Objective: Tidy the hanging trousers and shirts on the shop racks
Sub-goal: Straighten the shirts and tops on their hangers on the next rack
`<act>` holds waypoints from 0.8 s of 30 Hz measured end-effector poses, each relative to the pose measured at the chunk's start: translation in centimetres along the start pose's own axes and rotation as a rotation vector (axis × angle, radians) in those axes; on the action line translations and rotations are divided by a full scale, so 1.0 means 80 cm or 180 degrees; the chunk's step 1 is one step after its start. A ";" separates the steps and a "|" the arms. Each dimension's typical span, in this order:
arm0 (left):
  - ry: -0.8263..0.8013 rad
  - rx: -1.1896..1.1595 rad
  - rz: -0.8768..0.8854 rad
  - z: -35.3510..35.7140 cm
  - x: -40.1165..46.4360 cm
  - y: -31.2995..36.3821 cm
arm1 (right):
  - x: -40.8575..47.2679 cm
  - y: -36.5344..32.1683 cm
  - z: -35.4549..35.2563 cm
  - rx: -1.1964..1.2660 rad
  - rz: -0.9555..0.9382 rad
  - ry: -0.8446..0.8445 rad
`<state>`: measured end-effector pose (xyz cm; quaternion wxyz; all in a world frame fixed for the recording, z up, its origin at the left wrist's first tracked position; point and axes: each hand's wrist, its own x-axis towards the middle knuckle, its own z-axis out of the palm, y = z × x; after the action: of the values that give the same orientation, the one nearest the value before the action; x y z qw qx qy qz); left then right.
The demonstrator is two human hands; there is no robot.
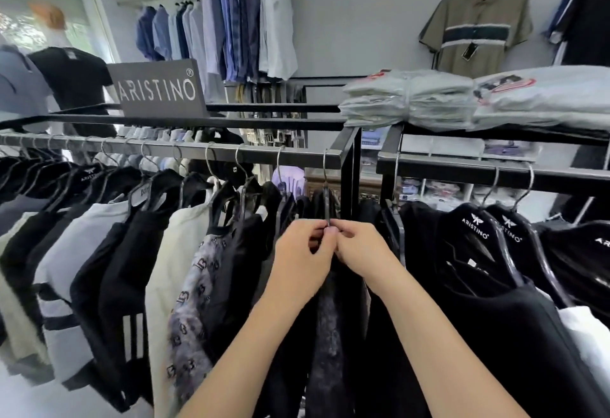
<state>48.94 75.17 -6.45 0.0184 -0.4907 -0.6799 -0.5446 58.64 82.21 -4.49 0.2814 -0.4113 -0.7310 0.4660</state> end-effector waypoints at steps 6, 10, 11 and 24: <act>-0.1271 -0.0127 -0.1004 -0.031 -0.017 -0.016 | -0.012 -0.004 -0.013 0.1167 0.0539 -0.0353; -0.1065 0.0506 -0.0883 -0.062 -0.001 -0.027 | -0.011 0.013 -0.026 0.0288 0.0631 0.0046; -0.1045 0.0573 -0.0876 -0.067 0.001 -0.030 | -0.012 0.017 -0.029 0.0170 0.0634 0.0121; -0.1294 0.0626 -0.0520 -0.040 -0.012 -0.027 | -0.025 0.004 -0.016 0.0243 0.0083 0.0355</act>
<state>46.29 72.28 -7.24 -0.1153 -0.5295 -0.7568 -0.3655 60.80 81.13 -4.33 0.3311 -0.4351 -0.6905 0.4735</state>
